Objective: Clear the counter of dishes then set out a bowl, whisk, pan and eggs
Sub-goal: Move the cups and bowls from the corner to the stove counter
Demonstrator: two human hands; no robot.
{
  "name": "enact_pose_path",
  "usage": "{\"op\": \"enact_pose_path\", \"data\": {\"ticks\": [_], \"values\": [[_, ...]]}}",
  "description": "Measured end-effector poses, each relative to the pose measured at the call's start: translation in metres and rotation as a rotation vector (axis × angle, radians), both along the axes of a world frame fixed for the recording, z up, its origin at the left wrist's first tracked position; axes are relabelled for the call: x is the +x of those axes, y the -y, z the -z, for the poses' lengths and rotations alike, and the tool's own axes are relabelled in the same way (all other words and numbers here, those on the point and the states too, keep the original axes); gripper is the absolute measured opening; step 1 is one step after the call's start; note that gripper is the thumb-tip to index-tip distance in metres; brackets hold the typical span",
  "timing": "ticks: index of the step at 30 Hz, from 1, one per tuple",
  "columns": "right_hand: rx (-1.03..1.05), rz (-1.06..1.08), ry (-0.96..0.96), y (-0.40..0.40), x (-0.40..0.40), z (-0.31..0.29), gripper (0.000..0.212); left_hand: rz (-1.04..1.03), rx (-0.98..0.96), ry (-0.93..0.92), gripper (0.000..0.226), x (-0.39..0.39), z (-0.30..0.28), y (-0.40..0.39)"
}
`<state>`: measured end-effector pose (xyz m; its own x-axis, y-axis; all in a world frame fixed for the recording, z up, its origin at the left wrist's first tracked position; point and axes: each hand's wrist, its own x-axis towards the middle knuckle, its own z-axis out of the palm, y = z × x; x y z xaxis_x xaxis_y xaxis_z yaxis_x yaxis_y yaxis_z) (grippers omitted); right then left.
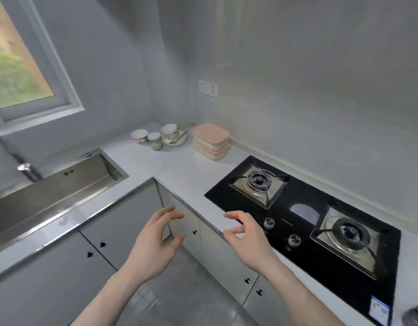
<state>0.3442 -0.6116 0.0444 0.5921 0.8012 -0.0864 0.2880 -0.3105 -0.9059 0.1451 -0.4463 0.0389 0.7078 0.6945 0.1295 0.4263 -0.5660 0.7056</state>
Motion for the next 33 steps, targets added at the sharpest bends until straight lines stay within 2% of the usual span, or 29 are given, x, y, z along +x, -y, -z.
{"op": "enact_pose_path", "data": {"ticks": [6, 13, 24, 29, 33], "values": [[0.016, -0.18, 0.015, -0.077, -0.027, -0.019, 0.031, -0.184, 0.028, 0.036, 0.037, -0.068, -0.002, -0.042], [0.049, -0.306, 0.036, -0.168, -0.035, -0.034, 0.032, -0.351, 0.065, 0.048, 0.037, -0.105, -0.015, -0.107], [0.099, -0.333, -0.012, -0.318, 0.015, -0.03, 0.032, -0.362, 0.067, -0.002, 0.033, -0.052, -0.028, -0.244], [0.069, -0.311, -0.037, -0.384, 0.058, -0.02, 0.032, -0.357, 0.051, -0.039, 0.035, -0.015, -0.028, -0.3], [0.047, -0.368, -0.039, -0.442, 0.062, -0.016, 0.032, -0.398, 0.027, -0.042, 0.034, -0.012, -0.028, -0.337]]}}
